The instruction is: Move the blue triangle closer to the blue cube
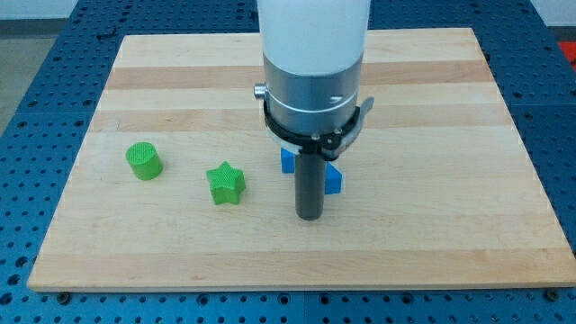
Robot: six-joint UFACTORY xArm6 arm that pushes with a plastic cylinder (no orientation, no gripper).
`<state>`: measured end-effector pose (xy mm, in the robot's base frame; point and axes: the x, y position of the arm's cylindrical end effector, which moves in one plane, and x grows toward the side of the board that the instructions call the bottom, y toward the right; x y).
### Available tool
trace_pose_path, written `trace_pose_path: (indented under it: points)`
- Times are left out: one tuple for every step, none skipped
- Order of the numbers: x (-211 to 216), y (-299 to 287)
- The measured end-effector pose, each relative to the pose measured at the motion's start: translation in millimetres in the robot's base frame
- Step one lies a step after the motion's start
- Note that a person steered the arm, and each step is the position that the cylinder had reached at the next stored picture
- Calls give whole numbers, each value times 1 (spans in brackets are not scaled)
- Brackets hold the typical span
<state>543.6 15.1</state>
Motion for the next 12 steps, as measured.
trace_pose_path:
  points:
    - [7, 36]
    - [-8, 60]
    - [-37, 71]
    - [-64, 64]
    - [-74, 39]
    - [-73, 28]
    - [-57, 62]
    - [-53, 65]
    - [-54, 39]
    - [-54, 12]
    - [-54, 7]
    - [-51, 31]
